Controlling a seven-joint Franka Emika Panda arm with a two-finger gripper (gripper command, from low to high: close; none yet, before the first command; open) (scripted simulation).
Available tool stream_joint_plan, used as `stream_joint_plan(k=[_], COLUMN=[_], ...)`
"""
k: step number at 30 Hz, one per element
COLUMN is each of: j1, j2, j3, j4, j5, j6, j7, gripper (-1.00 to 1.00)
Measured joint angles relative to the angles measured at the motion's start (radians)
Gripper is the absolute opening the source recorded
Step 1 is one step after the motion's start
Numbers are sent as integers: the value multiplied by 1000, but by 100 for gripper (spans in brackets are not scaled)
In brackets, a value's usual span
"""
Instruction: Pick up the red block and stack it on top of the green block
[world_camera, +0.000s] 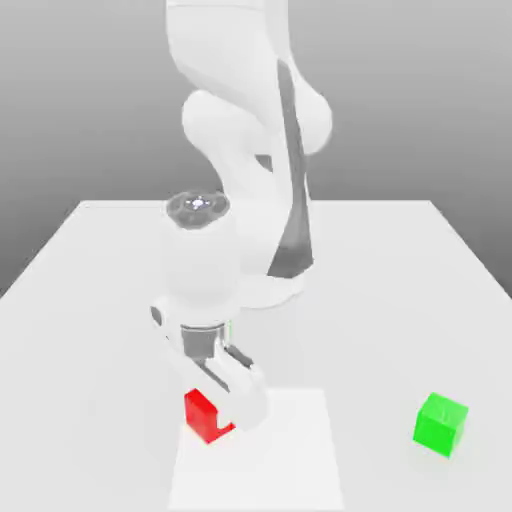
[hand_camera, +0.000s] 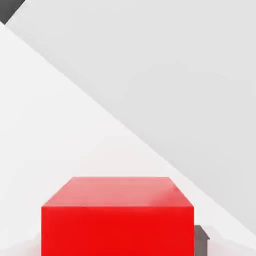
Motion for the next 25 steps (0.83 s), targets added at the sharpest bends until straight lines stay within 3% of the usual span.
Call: stream_joint_plan(k=[4, 8, 16, 21, 22, 25], j1=[7, 60, 386, 432, 443, 443], j2=[-127, -130, -84, 71, 97, 97], j3=[18, 138, 333, 280, 266, 266], j4=[-11, 49, 206, 232, 234, 234], j5=[19, 7, -22, -151, -173, -173], j6=[-115, -181, -294, -176, -154, -154], j7=[-23, -107, -313, -243, -228, -228], gripper=[-100, -100, -100, -100, 100, 100])
